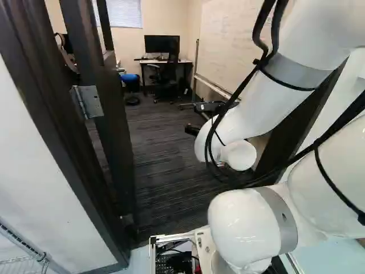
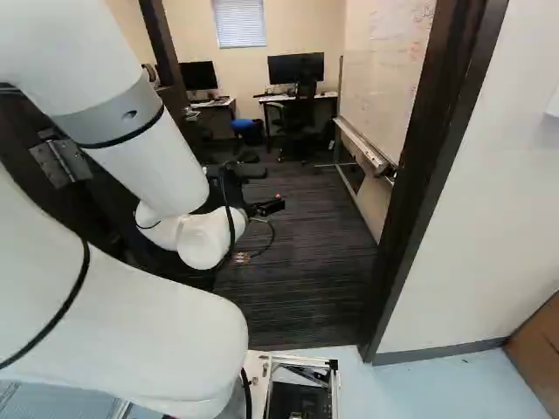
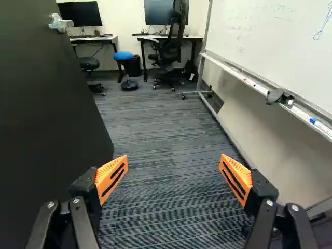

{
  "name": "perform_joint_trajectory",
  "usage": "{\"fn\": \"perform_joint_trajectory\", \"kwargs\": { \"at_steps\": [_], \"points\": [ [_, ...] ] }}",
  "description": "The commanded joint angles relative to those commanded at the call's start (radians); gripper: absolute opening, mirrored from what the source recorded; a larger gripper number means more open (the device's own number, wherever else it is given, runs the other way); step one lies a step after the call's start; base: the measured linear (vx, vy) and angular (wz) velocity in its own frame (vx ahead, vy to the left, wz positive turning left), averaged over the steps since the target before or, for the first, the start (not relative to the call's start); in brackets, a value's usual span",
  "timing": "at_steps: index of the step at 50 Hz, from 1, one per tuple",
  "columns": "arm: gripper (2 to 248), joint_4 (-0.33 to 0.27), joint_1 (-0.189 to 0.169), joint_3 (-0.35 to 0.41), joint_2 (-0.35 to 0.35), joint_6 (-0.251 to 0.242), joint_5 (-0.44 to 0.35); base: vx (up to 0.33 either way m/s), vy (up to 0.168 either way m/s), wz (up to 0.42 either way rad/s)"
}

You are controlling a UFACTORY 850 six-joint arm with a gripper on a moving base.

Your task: Open the door and move inside

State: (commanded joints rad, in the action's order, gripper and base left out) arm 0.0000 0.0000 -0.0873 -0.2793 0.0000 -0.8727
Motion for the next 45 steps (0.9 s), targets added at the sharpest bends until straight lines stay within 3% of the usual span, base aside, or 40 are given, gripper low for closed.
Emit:
{"fn": "perform_joint_trajectory", "kwargs": {
  "at_steps": [14,36,45],
  "points": [
    [247,0.0,0.0,0.0,0.0,0.0,0.0,0.166,-0.068,0.025],
    [247,0.0,0.0,0.0,0.0,0.0,0.0,0.187,0.012,0.331],
    [247,0.0,0.0,0.0,0.0,0.0,0.0,0.185,-0.016,0.098]
  ]
}}
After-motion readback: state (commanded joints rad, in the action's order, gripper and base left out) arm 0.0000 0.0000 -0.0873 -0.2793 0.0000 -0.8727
